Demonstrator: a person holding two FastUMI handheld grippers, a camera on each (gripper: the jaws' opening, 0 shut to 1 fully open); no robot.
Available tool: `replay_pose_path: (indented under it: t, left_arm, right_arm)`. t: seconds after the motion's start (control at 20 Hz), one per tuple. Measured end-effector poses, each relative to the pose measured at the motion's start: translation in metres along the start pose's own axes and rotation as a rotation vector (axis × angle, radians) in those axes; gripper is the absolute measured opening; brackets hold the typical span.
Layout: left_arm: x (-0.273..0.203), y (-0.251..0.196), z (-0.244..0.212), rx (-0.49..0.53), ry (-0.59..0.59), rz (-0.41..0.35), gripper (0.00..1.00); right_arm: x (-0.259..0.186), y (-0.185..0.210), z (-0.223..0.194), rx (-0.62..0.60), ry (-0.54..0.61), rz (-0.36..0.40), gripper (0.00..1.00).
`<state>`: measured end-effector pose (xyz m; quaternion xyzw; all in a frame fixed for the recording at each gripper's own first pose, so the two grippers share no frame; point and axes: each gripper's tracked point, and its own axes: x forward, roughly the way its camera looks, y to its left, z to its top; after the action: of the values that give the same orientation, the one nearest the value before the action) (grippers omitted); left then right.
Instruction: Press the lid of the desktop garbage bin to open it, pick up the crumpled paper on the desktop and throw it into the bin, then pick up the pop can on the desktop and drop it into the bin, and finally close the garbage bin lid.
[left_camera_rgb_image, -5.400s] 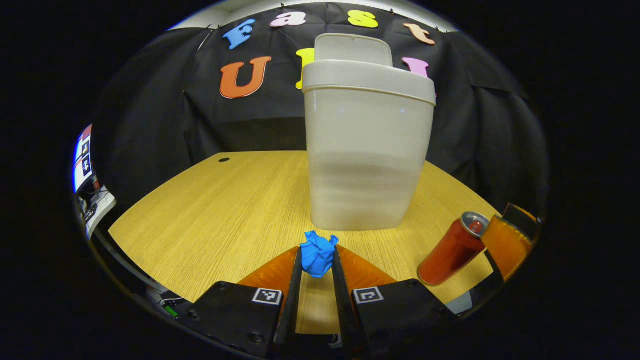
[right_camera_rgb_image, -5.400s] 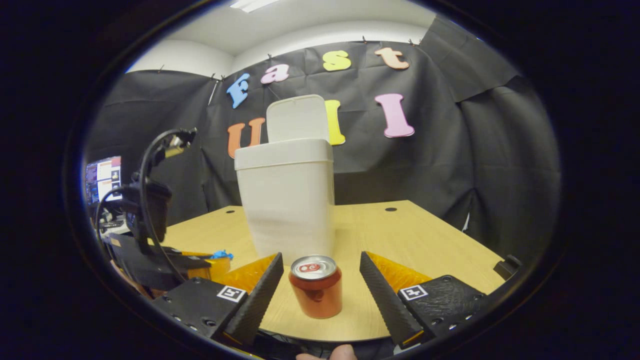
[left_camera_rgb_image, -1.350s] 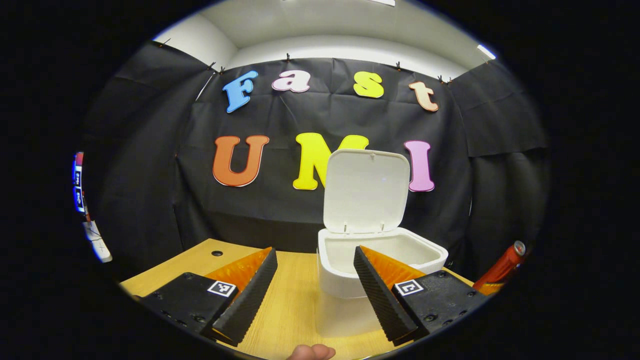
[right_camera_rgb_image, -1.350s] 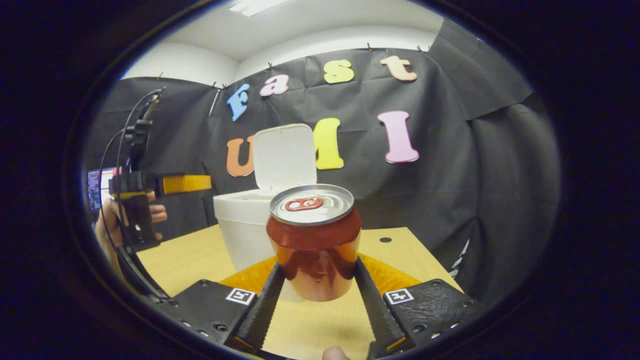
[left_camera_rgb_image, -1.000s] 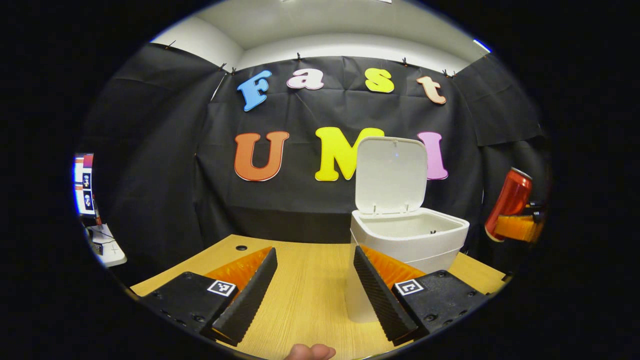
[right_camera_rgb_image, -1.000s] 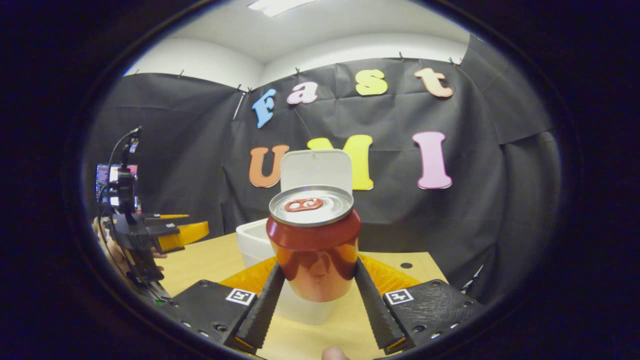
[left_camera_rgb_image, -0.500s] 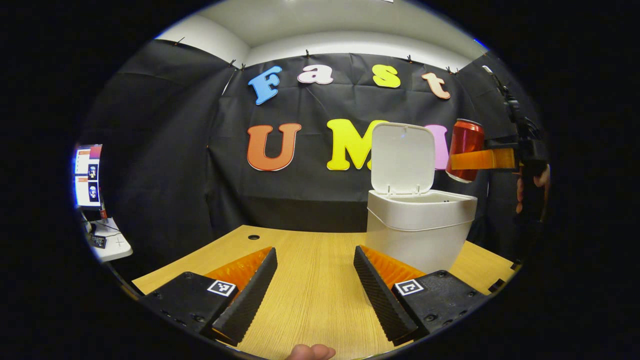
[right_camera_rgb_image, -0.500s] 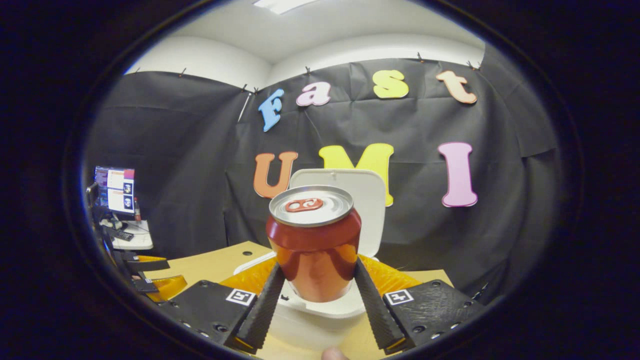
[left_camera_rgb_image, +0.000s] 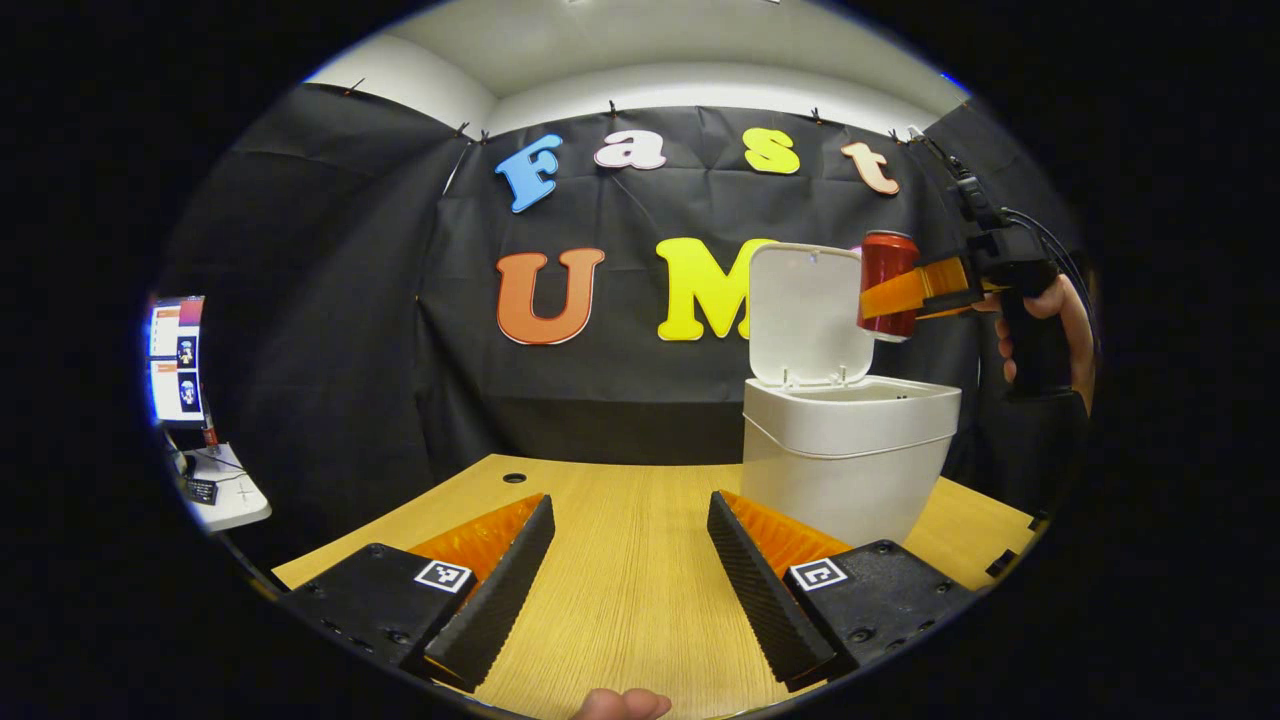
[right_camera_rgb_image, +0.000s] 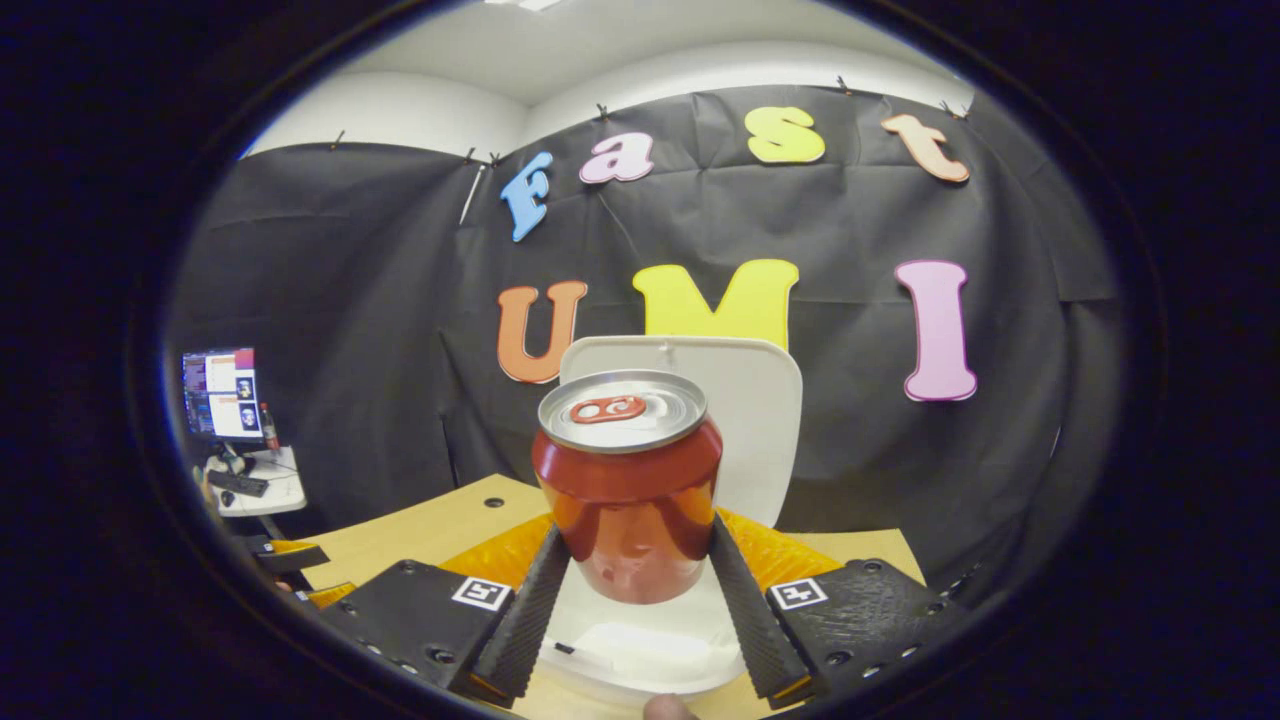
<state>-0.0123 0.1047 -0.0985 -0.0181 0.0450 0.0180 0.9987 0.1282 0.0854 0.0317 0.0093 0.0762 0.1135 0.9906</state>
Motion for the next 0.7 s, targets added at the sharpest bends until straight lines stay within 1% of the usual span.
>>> replay_pose_path:
  t: [0.25,0.5,0.55,0.7]
  left_arm:
    - [0.0002,-0.0050,0.0004,0.000,0.001,-0.012,0.99]
    - [0.0010,-0.0067,-0.0003,-0.001,0.005,-0.011,0.99]
    - [0.0009,-0.0078,-0.0005,-0.004,0.004,-0.016,0.99]
    - [0.0024,-0.0083,-0.0023,0.004,0.010,-0.019,0.99]
  right_arm:
    - [0.0009,0.0061,-0.0091,-0.009,0.036,0.010,0.79]
    - [0.0022,0.0038,-0.0076,-0.028,0.036,-0.009,0.79]
    - [0.0022,0.0018,-0.0066,-0.028,0.035,-0.016,0.81]
    - [-0.0002,0.0006,-0.0012,-0.029,0.019,-0.031,0.83]
